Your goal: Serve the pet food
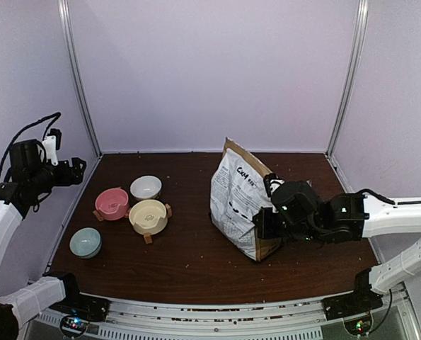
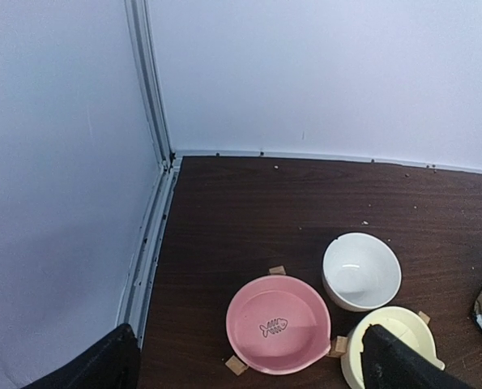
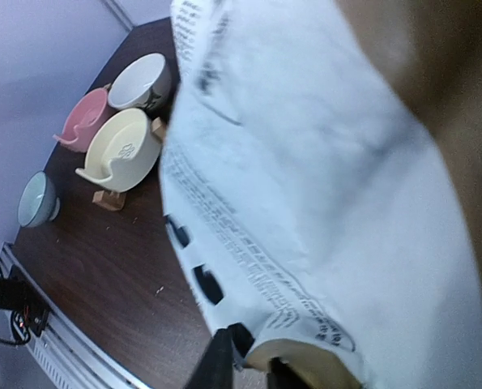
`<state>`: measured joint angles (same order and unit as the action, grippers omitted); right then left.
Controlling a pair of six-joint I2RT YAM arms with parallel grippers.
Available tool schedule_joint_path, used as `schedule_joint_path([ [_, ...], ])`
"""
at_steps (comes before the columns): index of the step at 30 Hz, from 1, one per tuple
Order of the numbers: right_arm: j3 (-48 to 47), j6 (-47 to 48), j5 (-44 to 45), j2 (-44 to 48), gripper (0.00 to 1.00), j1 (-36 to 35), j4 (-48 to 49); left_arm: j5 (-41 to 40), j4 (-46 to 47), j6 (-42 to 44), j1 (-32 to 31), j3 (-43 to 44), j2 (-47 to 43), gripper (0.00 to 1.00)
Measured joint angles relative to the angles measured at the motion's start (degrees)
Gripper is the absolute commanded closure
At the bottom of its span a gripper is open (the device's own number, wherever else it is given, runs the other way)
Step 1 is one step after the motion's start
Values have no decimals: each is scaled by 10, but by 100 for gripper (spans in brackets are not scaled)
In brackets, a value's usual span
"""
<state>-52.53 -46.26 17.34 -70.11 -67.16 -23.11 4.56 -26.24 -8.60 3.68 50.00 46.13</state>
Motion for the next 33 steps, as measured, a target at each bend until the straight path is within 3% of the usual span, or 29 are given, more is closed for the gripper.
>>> schedule_joint_path([
  [4,-42,36,-36,17,22,-18,-7,0,0,0,0,-9,5,2],
  [9,-138,102,-34,91,9,-15,-25,-5,0,0,0,-15,7,2],
  [13,-226,140,-20,111,4,22,-80,-8,0,0,0,-16,7,2],
  [18,-283,175,-26,72,7,97,-148,-9,-1,0,0,-19,8,2],
  [24,-286,206,-71,-16,18,100,-218,-14,-1,0,0,-19,12,2],
  [33,-261,203,-90,-27,55,100,-269,-13,-4,0,0,-19,12,2],
])
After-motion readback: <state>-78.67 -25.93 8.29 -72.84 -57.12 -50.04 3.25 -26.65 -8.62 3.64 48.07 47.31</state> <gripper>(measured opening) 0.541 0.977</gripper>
